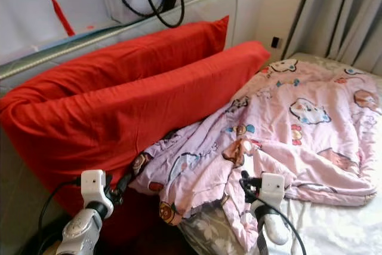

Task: Clean up the room

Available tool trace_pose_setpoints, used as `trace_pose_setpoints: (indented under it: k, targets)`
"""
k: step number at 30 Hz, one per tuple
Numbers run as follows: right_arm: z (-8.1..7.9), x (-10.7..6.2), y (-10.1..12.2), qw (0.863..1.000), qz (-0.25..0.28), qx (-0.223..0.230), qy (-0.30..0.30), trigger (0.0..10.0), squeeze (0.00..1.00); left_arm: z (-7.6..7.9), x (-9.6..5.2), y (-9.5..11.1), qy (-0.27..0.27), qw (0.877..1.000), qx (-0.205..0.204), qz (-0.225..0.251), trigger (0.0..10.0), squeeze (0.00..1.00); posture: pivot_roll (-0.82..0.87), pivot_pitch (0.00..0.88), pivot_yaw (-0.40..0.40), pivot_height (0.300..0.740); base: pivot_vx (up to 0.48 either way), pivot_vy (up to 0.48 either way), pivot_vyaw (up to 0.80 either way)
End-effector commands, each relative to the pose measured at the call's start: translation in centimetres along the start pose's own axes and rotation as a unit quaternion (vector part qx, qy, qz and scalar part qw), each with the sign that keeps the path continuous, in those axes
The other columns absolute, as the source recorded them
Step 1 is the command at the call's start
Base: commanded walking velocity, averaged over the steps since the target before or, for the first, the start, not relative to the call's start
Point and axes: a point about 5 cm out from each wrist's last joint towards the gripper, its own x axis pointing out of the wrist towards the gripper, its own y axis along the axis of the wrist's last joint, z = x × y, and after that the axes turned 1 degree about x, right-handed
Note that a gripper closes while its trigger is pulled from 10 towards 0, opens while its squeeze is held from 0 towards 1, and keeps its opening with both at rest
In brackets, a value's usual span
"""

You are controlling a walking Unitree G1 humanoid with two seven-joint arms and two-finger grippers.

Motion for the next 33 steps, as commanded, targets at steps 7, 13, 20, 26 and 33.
trace_pose_setpoints:
  k: [7,13,20,26,33]
  targets:
    - [0.0,0.3,1.0,0.999,0.029,0.002,-0.020,10.0,0.00,-0.1,0.3,1.5,0.007,1.000,0.006,0.030,10.0,0.00,0.03,0.000,0.008,0.740,0.000,0.000,0.00]
    - [-0.7,0.5,0.6,1.000,0.008,0.009,-0.020,10.0,0.00,0.0,0.4,1.9,0.008,1.000,0.007,0.029,10.0,0.00,0.03,0.001,-0.003,0.726,0.000,0.000,0.00]
    - [-0.9,0.4,0.1,1.000,-0.005,0.007,-0.020,10.0,0.00,0.0,0.4,1.7,0.015,1.000,0.002,0.026,10.0,0.00,0.03,0.011,-0.009,0.691,0.000,0.000,0.00]
    - [-1.1,0.4,0.2,1.000,-0.005,0.003,-0.008,10.0,0.00,0.1,0.4,1.6,0.016,1.000,-0.002,0.019,10.0,0.00,0.03,0.025,-0.014,0.686,0.000,0.000,0.00]
    - [-1.1,0.5,0.2,1.000,-0.010,0.001,-0.008,10.0,0.00,0.4,0.7,1.6,0.015,1.000,-0.007,0.018,10.0,0.00,0.03,0.037,-0.017,0.686,0.000,0.000,0.00]
